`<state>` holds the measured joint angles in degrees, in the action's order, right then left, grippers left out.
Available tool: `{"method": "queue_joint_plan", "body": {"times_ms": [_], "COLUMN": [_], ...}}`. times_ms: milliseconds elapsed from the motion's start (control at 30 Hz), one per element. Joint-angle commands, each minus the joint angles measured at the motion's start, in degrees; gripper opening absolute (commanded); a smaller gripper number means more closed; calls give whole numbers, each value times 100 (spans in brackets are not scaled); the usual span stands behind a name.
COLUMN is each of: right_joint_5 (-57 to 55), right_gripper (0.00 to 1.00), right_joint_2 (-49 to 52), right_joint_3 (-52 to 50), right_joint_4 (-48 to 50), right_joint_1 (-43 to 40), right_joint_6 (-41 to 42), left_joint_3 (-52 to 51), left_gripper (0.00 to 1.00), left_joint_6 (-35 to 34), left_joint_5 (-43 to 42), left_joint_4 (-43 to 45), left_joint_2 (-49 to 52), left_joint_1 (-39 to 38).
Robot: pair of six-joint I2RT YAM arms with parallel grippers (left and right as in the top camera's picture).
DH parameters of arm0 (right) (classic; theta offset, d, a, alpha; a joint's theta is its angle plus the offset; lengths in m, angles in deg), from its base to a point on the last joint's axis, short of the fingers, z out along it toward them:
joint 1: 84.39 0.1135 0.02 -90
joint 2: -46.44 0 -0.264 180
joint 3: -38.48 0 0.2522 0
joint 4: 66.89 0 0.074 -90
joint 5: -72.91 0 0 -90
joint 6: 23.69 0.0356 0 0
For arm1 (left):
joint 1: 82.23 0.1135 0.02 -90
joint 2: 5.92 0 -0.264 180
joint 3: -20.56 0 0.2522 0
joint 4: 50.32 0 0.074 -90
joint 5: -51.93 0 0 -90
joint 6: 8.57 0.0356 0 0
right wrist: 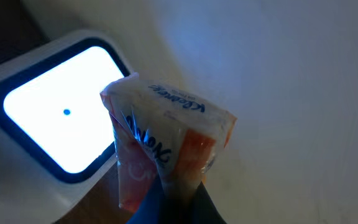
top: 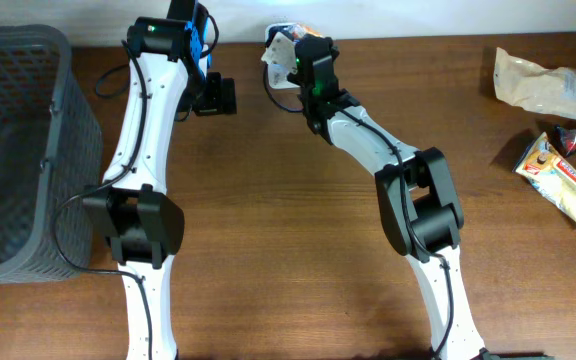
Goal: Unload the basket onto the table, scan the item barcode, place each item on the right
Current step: 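Hold the Kleenex pack in front of the scanner with the right gripper, then carry the Kleenex pack right and release it on the item pile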
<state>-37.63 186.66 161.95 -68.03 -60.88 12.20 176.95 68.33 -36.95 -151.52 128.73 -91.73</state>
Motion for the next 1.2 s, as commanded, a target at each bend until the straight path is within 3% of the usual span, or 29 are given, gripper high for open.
{"method": "queue_joint_plan", "body": {"times_ms": [0, 167, 400, 733, 900, 1167], "right_joint_5": [-90, -203, -726, -1036, -1008, -426], "right_gripper": [4, 4, 4, 4, 4, 8], "right_joint_2": [61, 55, -522, -1676, -1626, -1598], "right_joint_3": [103, 116, 326, 326, 310, 186], "right_joint_4": [2, 7, -455, -3722, -5178, -5652], "right_joint_1": [48, 46, -503, -2686, -3947, -5123], "right_joint_6": [363, 846, 4052, 7016, 7809, 8074], "left_joint_3": [61, 61, 61, 61, 61, 61], "left_gripper": [99, 99, 99, 99, 99, 99], "left_joint_6": [-35, -35, -35, -35, -35, -35], "left_joint_5": [63, 63, 63, 63, 63, 63], "left_joint_4": [-7, -7, -7, -7, -7, -7], "left_joint_2": [127, 127, 127, 127, 127, 127], "left_joint_1": [17, 17, 17, 17, 17, 17]}}
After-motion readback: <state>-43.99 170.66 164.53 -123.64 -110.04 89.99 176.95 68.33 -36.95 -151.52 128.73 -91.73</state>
